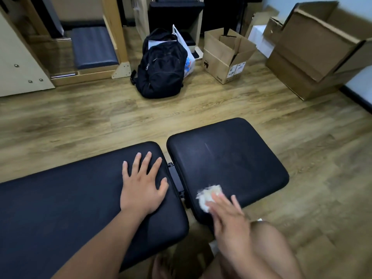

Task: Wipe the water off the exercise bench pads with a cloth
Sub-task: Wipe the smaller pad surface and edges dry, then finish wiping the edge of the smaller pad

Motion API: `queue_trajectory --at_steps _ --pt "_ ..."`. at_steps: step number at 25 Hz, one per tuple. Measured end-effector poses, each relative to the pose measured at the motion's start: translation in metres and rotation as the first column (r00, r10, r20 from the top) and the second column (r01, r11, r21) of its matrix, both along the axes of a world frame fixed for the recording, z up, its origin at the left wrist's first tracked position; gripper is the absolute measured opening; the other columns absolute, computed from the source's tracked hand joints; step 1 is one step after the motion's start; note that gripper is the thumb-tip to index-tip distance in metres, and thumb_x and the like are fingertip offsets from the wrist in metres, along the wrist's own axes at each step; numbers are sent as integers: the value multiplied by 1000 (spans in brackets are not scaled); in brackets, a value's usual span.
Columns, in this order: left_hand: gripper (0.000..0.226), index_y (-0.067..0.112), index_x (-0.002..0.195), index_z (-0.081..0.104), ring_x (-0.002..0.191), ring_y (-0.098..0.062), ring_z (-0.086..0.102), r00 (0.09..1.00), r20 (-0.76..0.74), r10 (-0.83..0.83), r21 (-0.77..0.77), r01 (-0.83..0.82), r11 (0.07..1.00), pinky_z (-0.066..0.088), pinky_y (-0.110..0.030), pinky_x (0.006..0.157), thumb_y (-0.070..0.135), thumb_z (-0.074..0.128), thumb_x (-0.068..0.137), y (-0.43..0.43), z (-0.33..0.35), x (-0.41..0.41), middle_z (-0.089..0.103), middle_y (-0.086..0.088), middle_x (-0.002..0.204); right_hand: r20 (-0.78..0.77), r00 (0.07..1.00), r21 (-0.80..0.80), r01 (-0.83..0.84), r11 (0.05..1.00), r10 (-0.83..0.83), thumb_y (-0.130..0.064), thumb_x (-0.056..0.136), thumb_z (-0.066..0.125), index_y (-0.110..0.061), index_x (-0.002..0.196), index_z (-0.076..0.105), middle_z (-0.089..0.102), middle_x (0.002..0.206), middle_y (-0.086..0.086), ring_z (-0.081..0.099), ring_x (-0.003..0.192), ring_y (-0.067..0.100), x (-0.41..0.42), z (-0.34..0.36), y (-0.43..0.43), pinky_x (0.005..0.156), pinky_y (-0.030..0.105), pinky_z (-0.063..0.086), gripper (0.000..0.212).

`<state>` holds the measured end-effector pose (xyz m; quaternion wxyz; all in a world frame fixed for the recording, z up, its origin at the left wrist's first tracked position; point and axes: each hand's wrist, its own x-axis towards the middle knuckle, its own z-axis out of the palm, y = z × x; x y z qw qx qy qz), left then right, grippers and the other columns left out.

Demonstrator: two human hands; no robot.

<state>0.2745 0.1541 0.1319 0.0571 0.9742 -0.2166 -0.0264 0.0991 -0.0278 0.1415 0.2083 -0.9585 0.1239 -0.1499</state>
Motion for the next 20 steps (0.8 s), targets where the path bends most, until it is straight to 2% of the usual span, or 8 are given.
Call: queue_trajectory --at_steps 3,5,7,10,12,16,18,20 --pt "66 35 154 24 153 -21 0 1000 -18 -9 16 9 1000 -5 -53 121 59 20 93 0 4 -2 14 3 165 37 964 162 -265 951 262 -22 87 52 -34 103 63 70 111 -15 60 110 -4 -32 13 46 104 38 43 23" --pt "62 32 154 25 153 -20 -1 999 -31 -13 12 13 1000 -4 -51 122 57 24 98 3 3 -4 12 3 165 58 995 441 -93 892 75 -28 91 54 -38 101 67 69 109 -21 61 104 -8 -52 39 43 99 24 45 20" --pt "60 28 155 26 153 -21 2 998 -56 -27 13 28 1000 1 -49 123 53 26 100 5 8 -7 13 1 165 43 979 647 125 752 -199 -22 95 55 -38 94 70 71 100 -19 63 93 -7 -79 72 21 85 11 46 22" --pt "58 24 155 26 153 -23 4 985 -174 -9 -30 4 1000 6 -47 123 47 31 101 5 20 -15 13 -1 165 -39 815 867 316 386 -579 -12 96 54 -19 91 68 71 98 3 65 86 9 -135 99 -39 79 21 52 16" --pt "59 21 156 22 153 -25 3 983 -181 -34 -16 32 999 7 -47 123 44 28 102 15 18 -37 11 -3 166 -98 722 897 361 253 -685 -17 94 57 -18 91 68 70 106 10 65 96 22 -175 97 -76 82 34 55 11" --pt "67 15 152 34 149 -30 21 990 -53 -128 -1 128 992 18 -51 120 47 15 97 72 0 -106 29 -8 160 -195 626 923 377 74 -755 -21 85 68 -12 106 65 67 111 21 66 92 28 -233 66 -113 78 38 54 23" --pt "67 14 152 35 149 -30 23 990 -23 -136 47 137 989 17 -51 119 50 27 95 96 -4 -130 31 -9 159 -291 618 911 413 -13 -730 -12 85 67 -2 114 62 65 112 26 65 87 30 -247 43 -116 80 40 51 31" --pt "77 14 153 31 149 -31 20 988 -14 -156 123 157 980 17 -54 118 48 56 88 115 -8 -149 27 -10 161 -399 616 875 478 -80 -680 -6 83 65 3 110 63 66 109 27 65 94 35 -253 21 -112 85 44 50 29"
